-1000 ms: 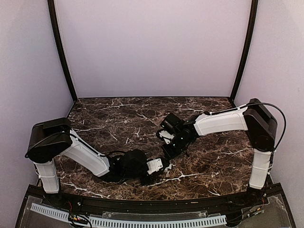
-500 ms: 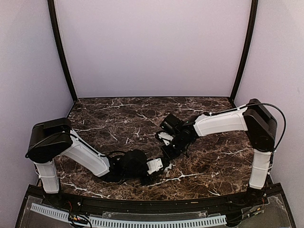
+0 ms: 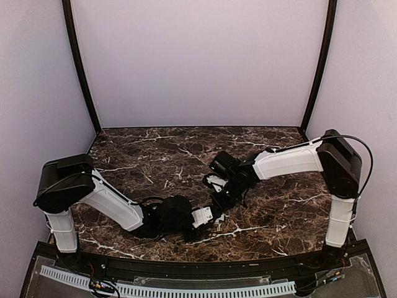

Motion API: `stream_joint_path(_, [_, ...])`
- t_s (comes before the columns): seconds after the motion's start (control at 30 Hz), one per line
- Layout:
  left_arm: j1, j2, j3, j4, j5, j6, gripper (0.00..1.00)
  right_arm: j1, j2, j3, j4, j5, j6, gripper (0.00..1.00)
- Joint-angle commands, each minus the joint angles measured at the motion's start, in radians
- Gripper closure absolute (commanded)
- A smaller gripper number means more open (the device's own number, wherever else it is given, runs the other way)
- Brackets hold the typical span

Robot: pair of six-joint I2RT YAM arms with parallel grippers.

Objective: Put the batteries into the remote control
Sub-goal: Adjust the battery cover on the remote control without the battery cover.

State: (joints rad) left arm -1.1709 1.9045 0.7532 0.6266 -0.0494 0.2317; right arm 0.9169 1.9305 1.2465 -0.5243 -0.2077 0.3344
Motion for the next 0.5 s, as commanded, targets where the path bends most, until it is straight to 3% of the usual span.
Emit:
stream_joint_path(0.0, [0.001, 0.021, -0.015, -0.036, -0.021, -0.005, 1.00, 0.010, -0.015, -0.003, 0.007, -0.007, 0.009, 0.99])
stream_joint_path(0.47, [0.001, 0.021, -0.021, -0.027, -0.032, -0.006, 1.00, 0.027, -0.017, -0.007, 0.014, -0.010, 0.052, 0.99])
